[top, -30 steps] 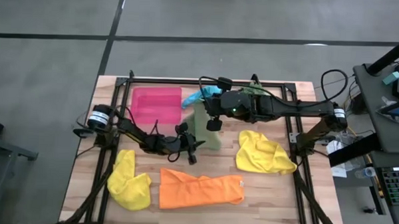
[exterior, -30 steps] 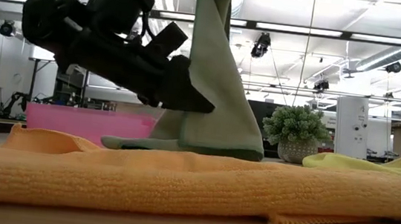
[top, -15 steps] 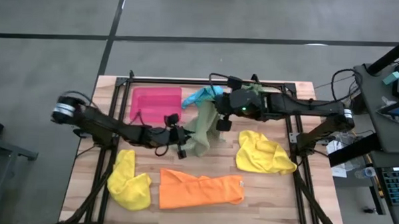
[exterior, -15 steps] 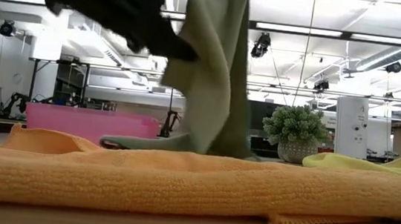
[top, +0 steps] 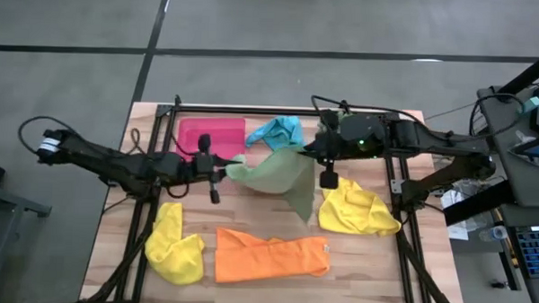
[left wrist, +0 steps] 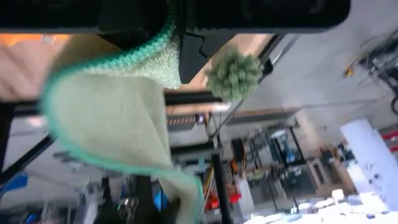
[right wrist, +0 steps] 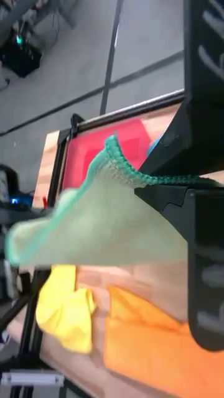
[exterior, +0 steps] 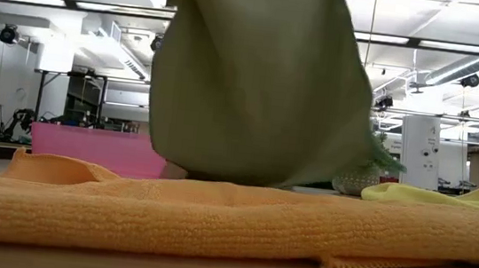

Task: Fold microfiber towels
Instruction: Fold the green towel

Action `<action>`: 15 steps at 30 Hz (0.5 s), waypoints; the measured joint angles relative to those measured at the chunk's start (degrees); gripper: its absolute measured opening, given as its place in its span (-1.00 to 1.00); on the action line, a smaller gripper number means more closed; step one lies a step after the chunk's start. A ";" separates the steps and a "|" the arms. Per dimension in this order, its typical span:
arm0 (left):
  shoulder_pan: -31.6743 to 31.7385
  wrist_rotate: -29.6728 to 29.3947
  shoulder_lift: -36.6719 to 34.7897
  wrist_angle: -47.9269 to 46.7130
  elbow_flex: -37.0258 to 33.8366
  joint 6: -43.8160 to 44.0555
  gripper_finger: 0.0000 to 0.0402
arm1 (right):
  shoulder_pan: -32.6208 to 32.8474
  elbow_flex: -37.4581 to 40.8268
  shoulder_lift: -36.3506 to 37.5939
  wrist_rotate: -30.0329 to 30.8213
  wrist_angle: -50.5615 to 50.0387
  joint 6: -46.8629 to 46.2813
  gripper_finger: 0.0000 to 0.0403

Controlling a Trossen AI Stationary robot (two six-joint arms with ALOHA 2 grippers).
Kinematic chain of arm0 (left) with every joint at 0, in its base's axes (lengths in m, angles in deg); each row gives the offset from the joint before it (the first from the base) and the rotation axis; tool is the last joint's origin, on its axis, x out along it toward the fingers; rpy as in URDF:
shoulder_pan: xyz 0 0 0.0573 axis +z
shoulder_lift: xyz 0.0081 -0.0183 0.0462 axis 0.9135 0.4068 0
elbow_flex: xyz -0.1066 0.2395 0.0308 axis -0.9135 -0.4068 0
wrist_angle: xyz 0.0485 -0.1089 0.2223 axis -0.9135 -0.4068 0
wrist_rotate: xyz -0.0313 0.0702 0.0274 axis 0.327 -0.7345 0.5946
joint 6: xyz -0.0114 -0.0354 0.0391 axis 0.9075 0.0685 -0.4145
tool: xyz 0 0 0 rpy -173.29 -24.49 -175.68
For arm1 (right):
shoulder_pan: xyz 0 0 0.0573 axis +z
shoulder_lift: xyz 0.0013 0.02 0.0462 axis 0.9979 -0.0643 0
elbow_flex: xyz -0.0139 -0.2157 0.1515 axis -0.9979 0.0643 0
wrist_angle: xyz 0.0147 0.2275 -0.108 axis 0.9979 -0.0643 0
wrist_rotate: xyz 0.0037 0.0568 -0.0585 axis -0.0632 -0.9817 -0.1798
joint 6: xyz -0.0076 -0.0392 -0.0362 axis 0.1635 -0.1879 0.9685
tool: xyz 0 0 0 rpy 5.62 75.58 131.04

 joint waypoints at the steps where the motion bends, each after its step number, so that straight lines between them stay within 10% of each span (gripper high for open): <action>1: 0.00 0.14 -1.19 -0.56 0.11 -0.19 -1.00 | 0.00 0.00 0.38 -0.18 -0.46 0.19 -0.96; 15: 2.33 0.33 -8.78 -0.73 0.54 -10.24 -1.00 | -0.09 0.00 2.14 9.91 0.84 7.37 -0.96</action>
